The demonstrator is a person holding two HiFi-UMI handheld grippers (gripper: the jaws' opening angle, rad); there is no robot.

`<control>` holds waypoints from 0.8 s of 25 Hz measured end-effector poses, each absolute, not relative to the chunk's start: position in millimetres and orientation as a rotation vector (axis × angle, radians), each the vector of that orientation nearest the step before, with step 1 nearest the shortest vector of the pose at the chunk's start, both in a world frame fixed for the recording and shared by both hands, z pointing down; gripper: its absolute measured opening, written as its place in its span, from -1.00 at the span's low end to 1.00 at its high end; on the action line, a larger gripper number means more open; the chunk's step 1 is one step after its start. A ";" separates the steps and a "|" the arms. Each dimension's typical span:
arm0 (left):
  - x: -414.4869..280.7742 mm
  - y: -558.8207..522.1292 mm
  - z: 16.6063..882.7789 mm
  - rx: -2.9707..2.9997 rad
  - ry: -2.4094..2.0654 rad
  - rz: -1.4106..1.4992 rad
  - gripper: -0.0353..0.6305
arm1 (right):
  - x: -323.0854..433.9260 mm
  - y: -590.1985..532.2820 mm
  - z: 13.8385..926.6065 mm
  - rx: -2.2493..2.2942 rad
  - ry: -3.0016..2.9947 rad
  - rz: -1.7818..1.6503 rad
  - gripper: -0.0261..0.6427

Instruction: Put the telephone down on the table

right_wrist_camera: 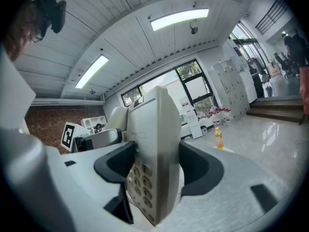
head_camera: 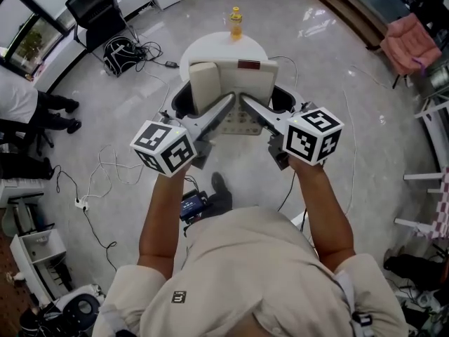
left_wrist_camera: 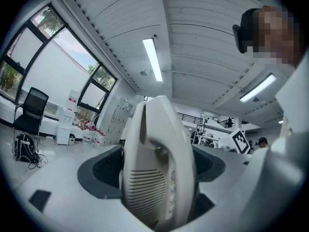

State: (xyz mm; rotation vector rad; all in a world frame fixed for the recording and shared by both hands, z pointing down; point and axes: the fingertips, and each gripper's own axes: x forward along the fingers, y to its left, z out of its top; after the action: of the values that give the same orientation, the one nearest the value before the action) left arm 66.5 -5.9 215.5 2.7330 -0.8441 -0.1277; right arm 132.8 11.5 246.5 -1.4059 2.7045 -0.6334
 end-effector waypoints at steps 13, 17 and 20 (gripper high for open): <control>40.5 -102.9 215.7 2.741 -0.731 -0.125 0.27 | 106.1 -80.2 245.4 -1.510 2.649 -0.646 -0.11; 43.3 -105.3 217.6 2.755 -0.701 -0.133 0.27 | 108.9 -81.7 247.5 -1.535 2.632 -0.631 -0.11; 41.5 -110.3 221.7 2.766 -0.688 -0.143 0.27 | 107.0 -86.5 251.4 -1.548 2.630 -0.616 -0.11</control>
State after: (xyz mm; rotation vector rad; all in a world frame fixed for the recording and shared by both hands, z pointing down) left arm 41.5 -110.3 221.7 2.7660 -0.6879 -0.1427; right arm 107.0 -86.5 251.4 -1.5477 2.6297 -0.6158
